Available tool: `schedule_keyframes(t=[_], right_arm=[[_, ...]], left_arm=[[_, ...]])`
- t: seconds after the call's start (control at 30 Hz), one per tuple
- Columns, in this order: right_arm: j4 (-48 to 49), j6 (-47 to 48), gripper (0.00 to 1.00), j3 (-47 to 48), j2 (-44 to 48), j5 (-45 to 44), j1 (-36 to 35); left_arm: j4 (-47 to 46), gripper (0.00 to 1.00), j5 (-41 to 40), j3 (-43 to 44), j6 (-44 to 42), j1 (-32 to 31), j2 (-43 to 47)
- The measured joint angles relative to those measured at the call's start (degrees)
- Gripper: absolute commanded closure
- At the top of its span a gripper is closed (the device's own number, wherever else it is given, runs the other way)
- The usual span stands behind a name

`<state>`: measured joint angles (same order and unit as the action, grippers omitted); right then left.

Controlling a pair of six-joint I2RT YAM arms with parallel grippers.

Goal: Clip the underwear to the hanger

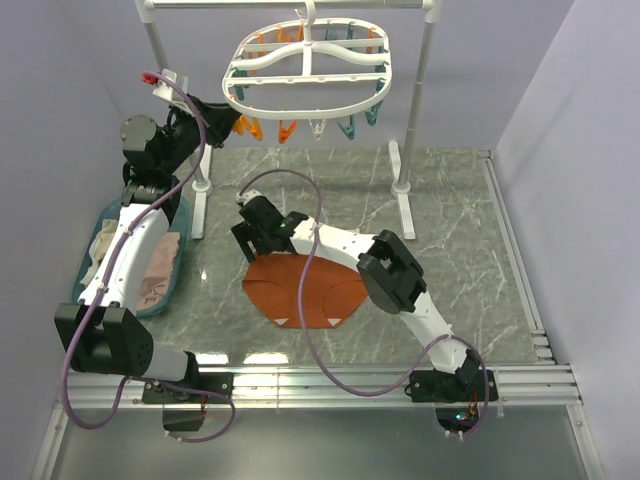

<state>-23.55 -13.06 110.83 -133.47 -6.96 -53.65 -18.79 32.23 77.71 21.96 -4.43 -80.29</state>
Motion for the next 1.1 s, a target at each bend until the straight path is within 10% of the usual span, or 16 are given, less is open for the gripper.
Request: schedule_keyframes(t=[0.77,1.1], right_arm=[[-1.7,-0.9,0.07,-5.2,0.2,-5.2,2.0],[-2.4,-2.0,0.54,-5.2,0.3,-1.1,4.9]], left_arm=[[-0.1,1.00,0.1,-1.0,-0.2,0.0,0.3],[0.0,1.00,0.1,-1.0,-0.3,0.0,0.3]])
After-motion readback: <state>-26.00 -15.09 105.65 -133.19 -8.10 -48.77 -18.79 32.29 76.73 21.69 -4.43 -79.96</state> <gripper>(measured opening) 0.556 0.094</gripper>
